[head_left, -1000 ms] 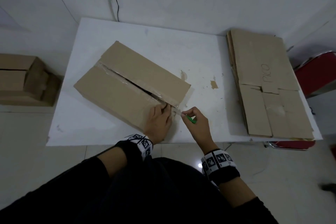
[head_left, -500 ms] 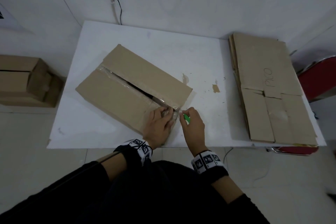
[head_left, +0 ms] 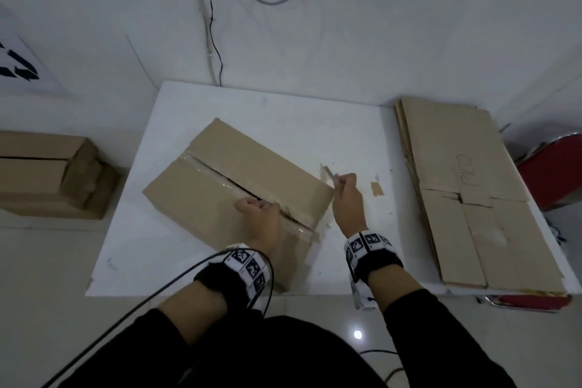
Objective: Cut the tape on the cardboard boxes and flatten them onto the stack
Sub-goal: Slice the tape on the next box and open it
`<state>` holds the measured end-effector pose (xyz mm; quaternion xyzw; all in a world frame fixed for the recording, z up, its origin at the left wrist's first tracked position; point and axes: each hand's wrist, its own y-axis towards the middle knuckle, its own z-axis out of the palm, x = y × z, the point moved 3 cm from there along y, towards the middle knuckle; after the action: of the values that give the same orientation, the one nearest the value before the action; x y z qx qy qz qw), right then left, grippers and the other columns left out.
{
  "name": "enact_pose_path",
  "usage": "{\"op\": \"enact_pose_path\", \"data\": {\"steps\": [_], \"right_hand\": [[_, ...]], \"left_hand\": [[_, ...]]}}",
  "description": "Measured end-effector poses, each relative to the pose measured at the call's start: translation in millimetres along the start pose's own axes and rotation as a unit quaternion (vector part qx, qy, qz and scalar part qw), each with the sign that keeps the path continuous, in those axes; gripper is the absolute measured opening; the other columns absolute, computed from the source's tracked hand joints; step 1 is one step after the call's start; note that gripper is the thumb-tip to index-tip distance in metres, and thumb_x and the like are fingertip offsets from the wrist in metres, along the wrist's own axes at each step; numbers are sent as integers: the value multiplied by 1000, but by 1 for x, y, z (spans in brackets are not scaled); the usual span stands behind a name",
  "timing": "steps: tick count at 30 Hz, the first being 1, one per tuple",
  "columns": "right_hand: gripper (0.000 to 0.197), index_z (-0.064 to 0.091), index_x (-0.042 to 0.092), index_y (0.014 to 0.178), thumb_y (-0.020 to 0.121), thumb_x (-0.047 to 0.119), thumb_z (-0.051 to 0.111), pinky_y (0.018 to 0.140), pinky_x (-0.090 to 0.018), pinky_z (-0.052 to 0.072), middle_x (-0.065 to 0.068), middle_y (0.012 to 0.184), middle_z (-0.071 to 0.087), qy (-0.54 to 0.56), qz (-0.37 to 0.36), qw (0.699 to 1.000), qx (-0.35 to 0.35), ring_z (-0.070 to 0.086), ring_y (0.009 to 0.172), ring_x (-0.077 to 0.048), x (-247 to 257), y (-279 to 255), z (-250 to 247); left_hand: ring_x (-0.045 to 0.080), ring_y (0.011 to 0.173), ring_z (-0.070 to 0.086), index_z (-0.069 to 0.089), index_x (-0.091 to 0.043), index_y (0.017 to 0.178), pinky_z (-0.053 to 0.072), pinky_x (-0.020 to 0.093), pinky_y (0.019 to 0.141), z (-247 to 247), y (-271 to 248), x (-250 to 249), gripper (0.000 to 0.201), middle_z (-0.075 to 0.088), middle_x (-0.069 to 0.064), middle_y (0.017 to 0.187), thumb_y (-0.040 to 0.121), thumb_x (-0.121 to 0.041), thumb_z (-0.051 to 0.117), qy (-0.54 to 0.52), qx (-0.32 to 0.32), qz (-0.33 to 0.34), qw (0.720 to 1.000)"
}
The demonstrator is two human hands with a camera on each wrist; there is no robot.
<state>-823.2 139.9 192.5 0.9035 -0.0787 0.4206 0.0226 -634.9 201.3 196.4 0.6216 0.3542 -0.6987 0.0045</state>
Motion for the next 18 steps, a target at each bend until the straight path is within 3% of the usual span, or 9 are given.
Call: {"op": "enact_pose_path", "data": {"steps": [3, 7, 10, 11, 15, 18], "right_hand": [[15, 42, 8, 100, 106, 20, 37, 55, -33, 40, -2, 77, 57, 10, 1, 1000, 22, 54, 67, -20, 3, -17, 5], [11, 40, 17, 96, 105, 23, 40, 49, -32, 44, 0, 77, 64, -3, -28, 999, 42, 58, 57, -14, -4, -72, 18], [11, 42, 23, 97, 105, 28, 38, 64, -32, 56, 4, 85, 71, 58, -11, 983, 172, 67, 68, -8, 1, -118, 33], [10, 43, 24, 97, 105, 28, 37, 68, -31, 57, 5, 86, 71, 69, -23, 982, 173, 68, 72, -7, 4, -127, 33], [11, 50, 23, 103, 105, 23, 39, 71, -16, 47, 6, 97, 62, 114, -18, 993, -12, 60, 85, -5, 4, -107, 13], [17, 51, 11, 115, 105, 20, 40, 85, -1, 36, 3, 114, 51, 85, 6, 992, -88, 47, 105, -4, -1, -75, -5]], "left_hand": [[25, 88, 47, 21, -15, 128, 40, 34, 77, 3, 5, -18, 53, 47, 8, 103, 89, -10, 56, -30, -46, -81, 995], [33, 112, 50, 21, -7, 144, 39, 37, 96, -6, 24, -30, 73, 41, 17, 137, 87, -17, 65, -21, -90, -79, 993], [36, 124, 46, 40, -8, 140, 37, 40, 104, -17, 47, -37, 76, 43, 18, 138, 79, -40, 74, 157, -56, -31, 986], [35, 123, 46, 45, -11, 135, 37, 43, 105, -20, 51, -37, 76, 45, 16, 135, 75, -46, 76, 229, -37, -8, 973], [29, 121, 46, 50, -22, 125, 35, 45, 105, -29, 57, -32, 74, 48, 6, 126, 64, -47, 83, 408, 86, 115, 902], [24, 116, 47, 53, -22, 120, 35, 36, 98, -35, 58, -29, 68, 51, 3, 119, 62, -37, 86, 515, 215, 173, 812]]}}
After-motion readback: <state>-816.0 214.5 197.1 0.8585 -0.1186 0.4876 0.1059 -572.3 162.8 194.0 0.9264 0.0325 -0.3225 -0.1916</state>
